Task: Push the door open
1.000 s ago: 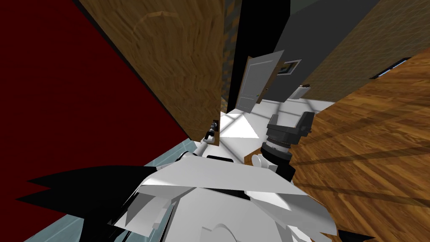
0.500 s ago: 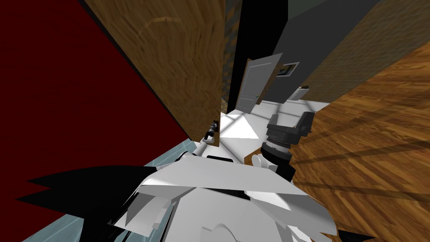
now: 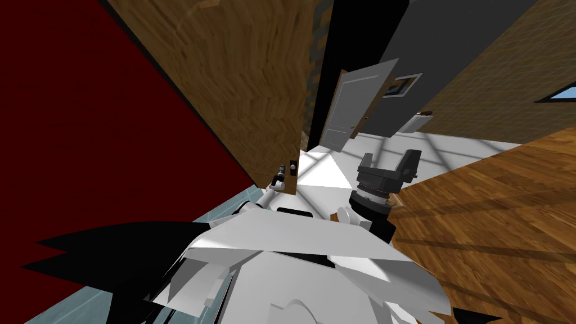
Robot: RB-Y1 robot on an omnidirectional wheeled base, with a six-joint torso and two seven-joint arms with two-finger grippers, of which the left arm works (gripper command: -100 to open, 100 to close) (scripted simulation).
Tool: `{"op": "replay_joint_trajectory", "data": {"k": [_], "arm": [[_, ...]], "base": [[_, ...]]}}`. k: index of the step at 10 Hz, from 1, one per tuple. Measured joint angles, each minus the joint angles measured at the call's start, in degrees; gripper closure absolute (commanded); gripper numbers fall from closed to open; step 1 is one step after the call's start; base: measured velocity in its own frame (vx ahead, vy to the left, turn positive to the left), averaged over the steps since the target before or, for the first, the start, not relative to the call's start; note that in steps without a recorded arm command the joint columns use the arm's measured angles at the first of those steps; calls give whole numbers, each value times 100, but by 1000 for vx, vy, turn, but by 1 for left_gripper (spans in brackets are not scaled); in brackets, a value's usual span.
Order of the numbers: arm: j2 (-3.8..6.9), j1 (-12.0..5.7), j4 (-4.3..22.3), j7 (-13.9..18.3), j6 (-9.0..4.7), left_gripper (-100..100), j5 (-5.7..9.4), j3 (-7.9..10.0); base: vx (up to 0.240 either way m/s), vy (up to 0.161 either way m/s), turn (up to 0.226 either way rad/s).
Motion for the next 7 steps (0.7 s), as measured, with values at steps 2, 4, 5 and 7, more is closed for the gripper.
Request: {"op": "replay_joint_trajectory", "data": {"k": [2,4,5,7], "arm": [[38,43,-81,9,52,-100,-18,-14],[25,106,-188,33,105,-100,-44,-44],[-33,120,-182,67,97,-100,-62,-77],[-190,181,-321,66,175,-100,-82,-83]], "base": [[-182,104,32],[-235,35,48],[-210,-26,35],[-167,-106,22]]}}
